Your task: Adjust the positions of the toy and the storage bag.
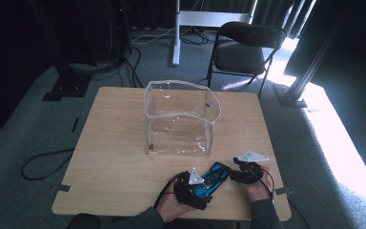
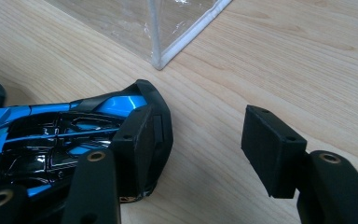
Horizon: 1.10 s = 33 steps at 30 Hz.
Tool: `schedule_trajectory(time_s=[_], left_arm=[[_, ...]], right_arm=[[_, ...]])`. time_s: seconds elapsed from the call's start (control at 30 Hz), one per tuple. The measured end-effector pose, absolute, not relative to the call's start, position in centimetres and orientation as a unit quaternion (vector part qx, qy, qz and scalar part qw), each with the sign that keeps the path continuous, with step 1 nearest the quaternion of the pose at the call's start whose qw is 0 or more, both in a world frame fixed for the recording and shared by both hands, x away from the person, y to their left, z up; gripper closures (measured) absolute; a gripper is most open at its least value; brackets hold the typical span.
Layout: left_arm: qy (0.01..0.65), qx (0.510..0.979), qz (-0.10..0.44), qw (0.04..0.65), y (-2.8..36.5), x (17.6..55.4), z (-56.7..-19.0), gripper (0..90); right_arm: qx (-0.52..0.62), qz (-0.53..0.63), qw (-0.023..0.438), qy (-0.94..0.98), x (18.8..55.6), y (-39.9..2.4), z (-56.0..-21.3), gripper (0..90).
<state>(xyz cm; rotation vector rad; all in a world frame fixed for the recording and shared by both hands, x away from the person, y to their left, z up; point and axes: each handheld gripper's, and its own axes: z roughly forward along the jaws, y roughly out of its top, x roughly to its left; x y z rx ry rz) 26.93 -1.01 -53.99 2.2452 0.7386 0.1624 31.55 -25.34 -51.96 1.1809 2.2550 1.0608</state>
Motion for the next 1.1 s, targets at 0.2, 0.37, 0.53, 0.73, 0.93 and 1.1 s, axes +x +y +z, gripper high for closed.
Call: schedule_trajectory(time_s=[0.2, 0.37, 0.53, 0.73, 0.93, 1.1], left_arm=[[0.294, 0.880, 0.103, 0.358, -1.3, 27.2, -54.4, 11.8], [0.298, 0.878, 0.125, 0.352, -0.9, 27.2, -54.3, 11.8], [0.317, 0.874, 0.147, 0.338, 0.2, 28.0, -54.3, 12.7], [0.370, 0.854, 0.167, 0.325, 3.0, 30.1, -54.2, 14.8], [0.357, 0.854, 0.168, 0.339, 5.3, 30.7, -53.9, 15.9], [0.339, 0.865, 0.140, 0.343, 7.2, 31.1, -54.3, 19.1]], right_arm=[[0.419, 0.383, 0.182, 0.803, 31.6, -25.4, -52.1, 43.9], [0.417, 0.385, 0.175, 0.804, 31.6, -25.5, -52.1, 45.4], [0.410, 0.390, 0.150, 0.811, 31.5, -25.2, -52.5, 52.8], [0.389, 0.406, 0.125, 0.817, 31.5, -24.5, -52.6, 57.6], [0.371, 0.402, 0.134, 0.826, 31.8, -22.7, -52.5, 58.7], [0.349, 0.420, 0.118, 0.829, 32.3, -22.0, -52.7, 62.1]])
